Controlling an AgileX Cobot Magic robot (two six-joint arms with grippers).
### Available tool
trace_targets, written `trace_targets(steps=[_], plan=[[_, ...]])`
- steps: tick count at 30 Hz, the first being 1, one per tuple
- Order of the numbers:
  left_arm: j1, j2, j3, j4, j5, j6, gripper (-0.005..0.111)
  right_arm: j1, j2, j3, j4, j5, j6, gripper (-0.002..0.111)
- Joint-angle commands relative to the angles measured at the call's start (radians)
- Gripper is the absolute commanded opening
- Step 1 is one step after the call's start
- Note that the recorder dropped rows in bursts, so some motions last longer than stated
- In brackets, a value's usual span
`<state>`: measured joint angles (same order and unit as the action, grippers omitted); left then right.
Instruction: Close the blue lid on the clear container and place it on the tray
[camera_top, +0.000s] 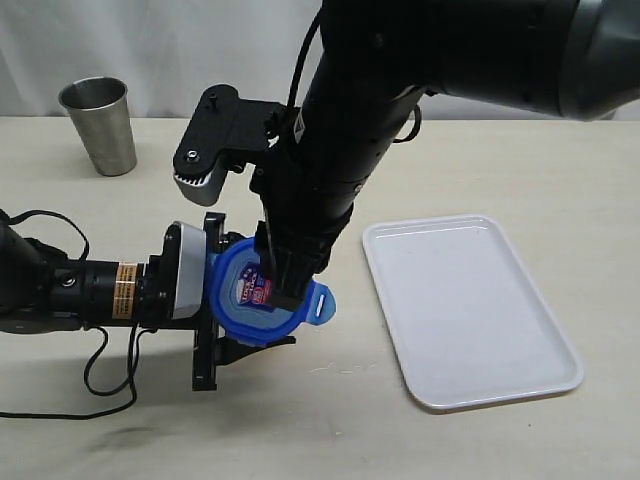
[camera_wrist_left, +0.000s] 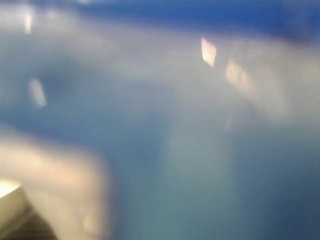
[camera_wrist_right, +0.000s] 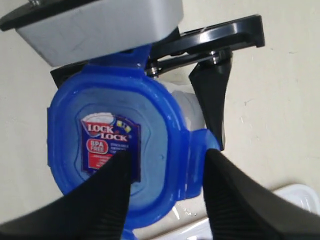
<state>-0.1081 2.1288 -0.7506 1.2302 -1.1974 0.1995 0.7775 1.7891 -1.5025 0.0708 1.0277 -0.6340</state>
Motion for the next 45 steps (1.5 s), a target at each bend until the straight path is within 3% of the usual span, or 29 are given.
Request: trace_targets(steps=[1, 11, 16, 22, 26, 28, 32, 36, 39, 45], plan=[[-0.007, -0.006, 0.003, -0.016, -0.024, -0.019, 0.000, -0.002, 0.045, 0.008, 0.056, 0.079, -0.012, 0.033], [-0.007, -0.006, 0.003, 0.014, -0.024, -0.021, 0.000, -0.021, 0.120, 0.008, 0.092, 0.107, -0.007, 0.036], [-0.007, -0.006, 0.003, 0.012, -0.024, -0.035, 0.000, -0.035, 0.143, 0.008, 0.207, 0.148, -0.075, 0.036], [-0.007, -0.006, 0.003, 0.012, -0.024, -0.074, 0.000, -0.036, 0.154, 0.006, 0.137, 0.121, -0.051, 0.036], [-0.007, -0.006, 0.003, -0.016, -0.024, -0.134, 0.000, -0.036, 0.119, -0.020, -0.040, 0.037, 0.102, 0.037], [-0.007, -0.006, 0.003, -0.046, -0.024, -0.192, 0.000, -0.036, 0.088, -0.020, -0.039, 0.003, 0.108, 0.037], [-0.007, -0.006, 0.003, -0.115, -0.024, -0.314, 0.000, -0.036, 0.020, -0.020, -0.009, -0.090, 0.156, 0.050], [-0.007, -0.006, 0.003, -0.185, -0.024, -0.371, 0.000, -0.036, -0.053, -0.020, -0.115, -0.189, 0.408, 0.054], [-0.007, -0.006, 0.003, -0.208, -0.024, -0.373, 0.000, -0.036, -0.099, -0.020, -0.219, -0.195, 0.718, 0.054], [-0.007, -0.006, 0.003, -0.240, -0.009, -0.373, 0.000, -0.036, -0.122, -0.020, -0.225, -0.115, 0.799, 0.054]])
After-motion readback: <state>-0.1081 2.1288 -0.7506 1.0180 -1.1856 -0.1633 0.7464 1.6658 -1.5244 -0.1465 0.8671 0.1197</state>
